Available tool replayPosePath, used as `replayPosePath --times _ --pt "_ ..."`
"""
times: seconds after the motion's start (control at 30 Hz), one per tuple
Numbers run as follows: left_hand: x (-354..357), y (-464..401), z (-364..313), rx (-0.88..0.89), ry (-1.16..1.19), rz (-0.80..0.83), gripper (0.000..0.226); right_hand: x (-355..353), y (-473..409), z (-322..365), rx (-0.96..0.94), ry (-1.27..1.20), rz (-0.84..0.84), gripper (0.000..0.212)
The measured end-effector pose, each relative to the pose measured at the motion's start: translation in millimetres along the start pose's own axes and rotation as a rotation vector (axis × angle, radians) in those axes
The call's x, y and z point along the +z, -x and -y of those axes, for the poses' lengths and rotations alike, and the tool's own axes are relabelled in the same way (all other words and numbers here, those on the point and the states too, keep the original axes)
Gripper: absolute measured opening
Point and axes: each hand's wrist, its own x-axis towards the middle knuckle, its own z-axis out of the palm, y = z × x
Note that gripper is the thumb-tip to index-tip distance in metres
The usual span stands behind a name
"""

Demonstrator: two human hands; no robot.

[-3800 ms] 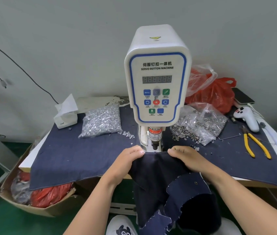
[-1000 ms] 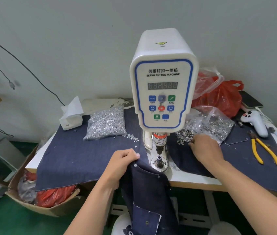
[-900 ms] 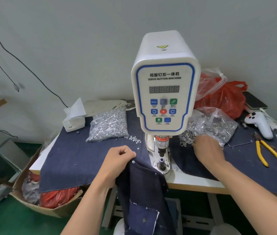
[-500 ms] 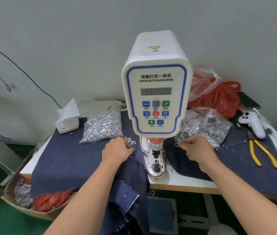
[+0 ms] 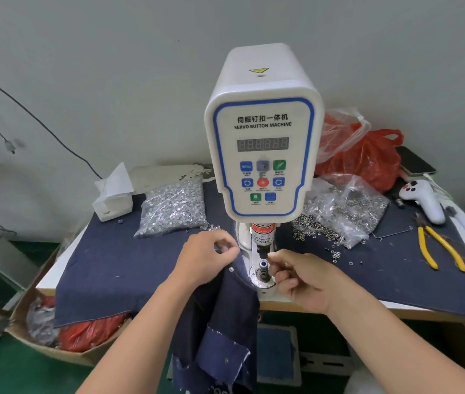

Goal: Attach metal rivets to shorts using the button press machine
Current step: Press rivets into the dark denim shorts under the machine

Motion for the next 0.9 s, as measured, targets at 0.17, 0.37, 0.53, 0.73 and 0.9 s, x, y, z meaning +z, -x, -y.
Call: replayPosePath --times 0.17,0.37,0.53,0.73,0.9 --pt "9.7 23.2 -8.3 0.045 0.067 0.08 0.01 2.0 1.9 0.8 0.049 -0.033 -0.004 0.02" --pt "16.7 29.1 -12.1 0.049 0.15 0.066 0.01 3.6 4.5 3.5 0.107 -0.067 0.025 0.011" --pt "16.9 29.2 -13.3 0.053 0.198 0.06 0.011 5.2 5.1 4.5 0.115 -0.088 0.013 0.009" --pt "17.0 30.8 -14.6 0.058 0.23 0.046 0.011 6.7 9.2 5.7 0.141 -0.11 0.021 0.013" --pt "18.3 30.6 -18.5 0.071 0.229 0.026 0.013 7.7 8.8 5.6 0.137 -0.132 0.02 0.017"
